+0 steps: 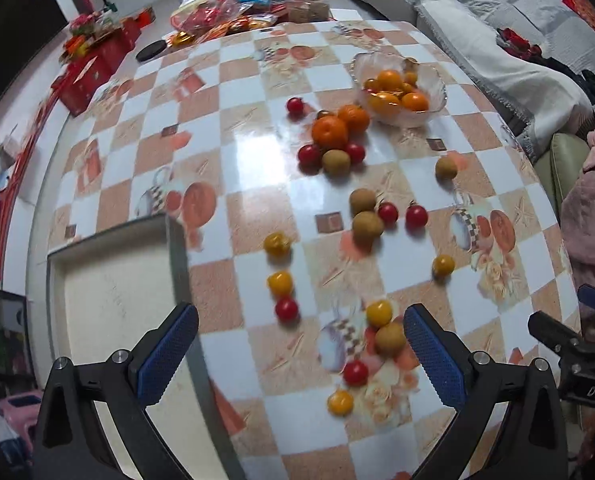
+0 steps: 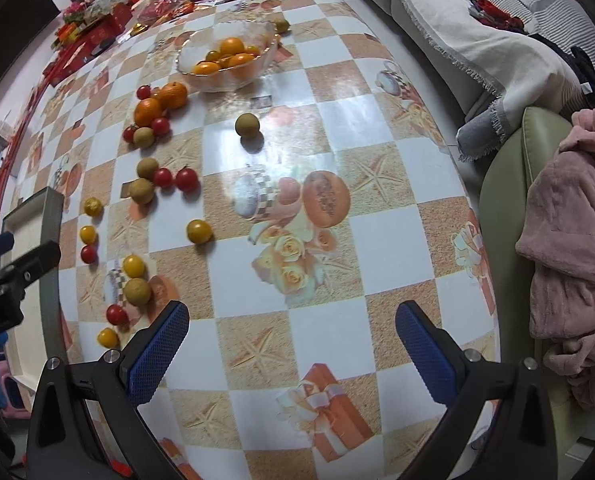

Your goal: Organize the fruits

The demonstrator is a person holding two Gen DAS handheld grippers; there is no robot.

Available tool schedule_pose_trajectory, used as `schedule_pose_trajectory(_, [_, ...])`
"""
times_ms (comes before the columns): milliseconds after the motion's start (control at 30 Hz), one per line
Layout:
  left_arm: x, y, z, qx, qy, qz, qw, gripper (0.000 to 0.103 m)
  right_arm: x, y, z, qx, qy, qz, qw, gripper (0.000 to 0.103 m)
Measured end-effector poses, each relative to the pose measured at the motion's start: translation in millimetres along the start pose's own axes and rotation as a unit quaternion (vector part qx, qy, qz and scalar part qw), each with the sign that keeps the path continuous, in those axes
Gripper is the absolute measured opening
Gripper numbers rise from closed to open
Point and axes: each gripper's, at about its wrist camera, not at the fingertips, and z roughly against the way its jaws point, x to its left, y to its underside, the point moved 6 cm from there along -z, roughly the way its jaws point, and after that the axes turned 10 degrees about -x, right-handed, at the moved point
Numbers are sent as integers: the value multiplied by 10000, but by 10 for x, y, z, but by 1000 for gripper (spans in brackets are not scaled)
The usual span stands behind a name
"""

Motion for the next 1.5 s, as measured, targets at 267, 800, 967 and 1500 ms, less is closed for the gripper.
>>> schedule_pose_trajectory(267, [263, 185, 118, 227, -100, 2, 9997, 103, 196, -35, 94, 141, -99, -20, 9998, 103])
schedule_pose_trajectory(800, [339, 97, 90, 300, -152, -71, 9994, 103, 395, -91, 60, 371, -171, -9, 9992, 103])
schedule_pose_trajectory(967, [317, 48, 67, 304, -145, -96, 9994, 103, 406, -124, 47, 389, -196, -56, 9990, 103])
schedule_pose_trajectory(1500, [290, 45, -37, 373, -149, -88, 9992, 103, 417, -145, -25, 444, -239, -69, 9987, 103])
